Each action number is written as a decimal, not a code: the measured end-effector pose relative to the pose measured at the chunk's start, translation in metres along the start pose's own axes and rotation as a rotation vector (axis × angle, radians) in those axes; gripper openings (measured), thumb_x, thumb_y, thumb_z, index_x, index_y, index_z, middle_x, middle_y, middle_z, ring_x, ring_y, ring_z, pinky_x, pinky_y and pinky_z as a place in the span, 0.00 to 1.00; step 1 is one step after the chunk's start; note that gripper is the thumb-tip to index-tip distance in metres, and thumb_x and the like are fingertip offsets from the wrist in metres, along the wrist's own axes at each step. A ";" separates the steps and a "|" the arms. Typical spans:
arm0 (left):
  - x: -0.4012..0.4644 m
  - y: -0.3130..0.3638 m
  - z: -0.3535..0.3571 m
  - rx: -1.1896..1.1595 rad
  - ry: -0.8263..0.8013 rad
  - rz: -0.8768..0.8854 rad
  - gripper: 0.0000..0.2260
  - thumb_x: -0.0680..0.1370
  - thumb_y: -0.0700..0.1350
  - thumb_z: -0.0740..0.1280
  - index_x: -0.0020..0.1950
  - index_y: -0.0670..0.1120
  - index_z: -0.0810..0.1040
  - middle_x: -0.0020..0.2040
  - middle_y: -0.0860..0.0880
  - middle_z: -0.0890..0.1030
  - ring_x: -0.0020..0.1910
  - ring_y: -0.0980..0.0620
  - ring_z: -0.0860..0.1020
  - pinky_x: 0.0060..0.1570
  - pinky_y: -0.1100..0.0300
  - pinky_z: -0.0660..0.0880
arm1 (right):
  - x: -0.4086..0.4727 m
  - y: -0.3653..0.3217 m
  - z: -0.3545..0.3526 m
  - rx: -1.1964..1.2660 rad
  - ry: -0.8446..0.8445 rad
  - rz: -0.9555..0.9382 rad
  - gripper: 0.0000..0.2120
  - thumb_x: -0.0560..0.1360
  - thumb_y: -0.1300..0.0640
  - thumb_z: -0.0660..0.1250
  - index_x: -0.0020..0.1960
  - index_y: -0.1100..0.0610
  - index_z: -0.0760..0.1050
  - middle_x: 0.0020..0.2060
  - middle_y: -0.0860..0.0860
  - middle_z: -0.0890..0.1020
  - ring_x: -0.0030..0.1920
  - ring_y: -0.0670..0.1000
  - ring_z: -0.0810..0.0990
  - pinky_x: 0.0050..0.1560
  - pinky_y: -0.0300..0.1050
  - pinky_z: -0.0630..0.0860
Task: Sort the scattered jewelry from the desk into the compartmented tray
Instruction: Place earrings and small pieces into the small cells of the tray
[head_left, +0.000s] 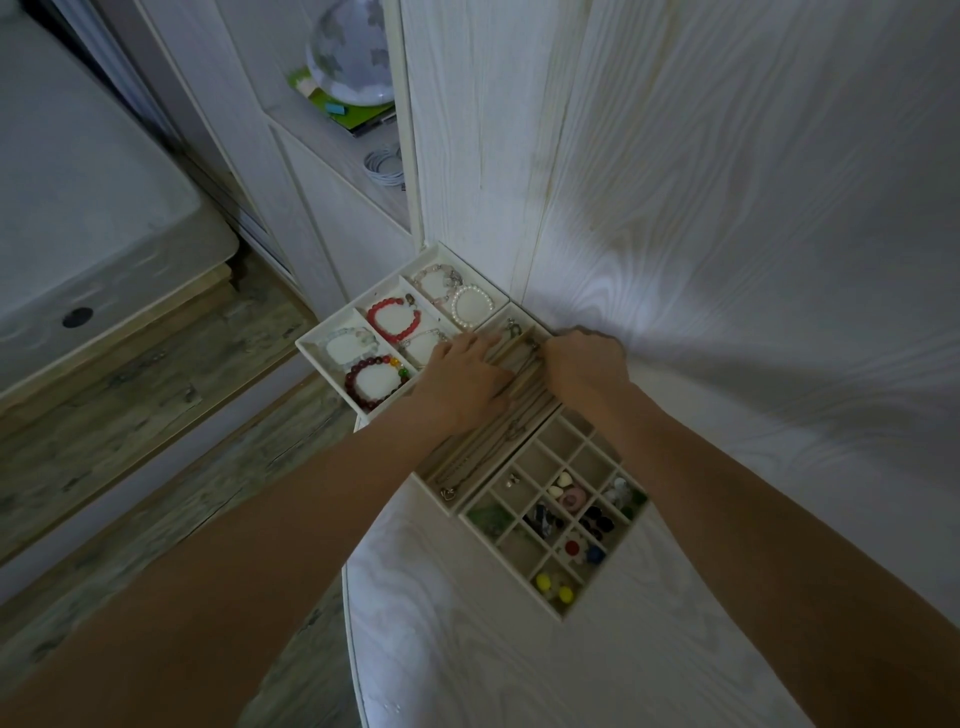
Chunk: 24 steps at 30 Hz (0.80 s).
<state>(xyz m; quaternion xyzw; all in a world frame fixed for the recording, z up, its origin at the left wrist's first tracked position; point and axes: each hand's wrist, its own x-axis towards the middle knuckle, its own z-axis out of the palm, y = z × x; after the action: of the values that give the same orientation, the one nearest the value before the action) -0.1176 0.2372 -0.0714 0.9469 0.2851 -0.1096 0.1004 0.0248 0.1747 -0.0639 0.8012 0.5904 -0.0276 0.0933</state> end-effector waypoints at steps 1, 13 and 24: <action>0.000 0.000 0.000 0.000 -0.003 0.000 0.18 0.79 0.56 0.58 0.68 0.56 0.71 0.77 0.46 0.53 0.75 0.43 0.52 0.71 0.45 0.53 | 0.001 0.000 0.000 0.016 -0.001 0.005 0.09 0.77 0.63 0.58 0.45 0.59 0.77 0.34 0.51 0.75 0.33 0.50 0.73 0.36 0.42 0.70; -0.027 0.022 -0.013 -0.206 0.110 -0.064 0.18 0.79 0.48 0.60 0.69 0.51 0.69 0.73 0.48 0.63 0.72 0.46 0.60 0.70 0.48 0.57 | -0.058 0.008 -0.005 0.538 0.152 0.139 0.13 0.79 0.59 0.59 0.58 0.57 0.79 0.44 0.53 0.80 0.42 0.50 0.78 0.44 0.42 0.77; -0.098 0.122 -0.012 -0.332 -0.153 -0.010 0.13 0.81 0.46 0.58 0.59 0.43 0.77 0.56 0.44 0.80 0.53 0.44 0.78 0.53 0.50 0.76 | -0.218 0.040 -0.025 0.749 -0.070 0.267 0.14 0.79 0.62 0.59 0.60 0.61 0.77 0.57 0.57 0.80 0.57 0.55 0.78 0.56 0.44 0.71</action>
<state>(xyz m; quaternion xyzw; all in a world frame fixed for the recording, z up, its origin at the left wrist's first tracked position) -0.1269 0.0899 -0.0187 0.9048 0.2956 -0.1331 0.2762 -0.0050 -0.0376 -0.0012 0.8481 0.4265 -0.2558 -0.1827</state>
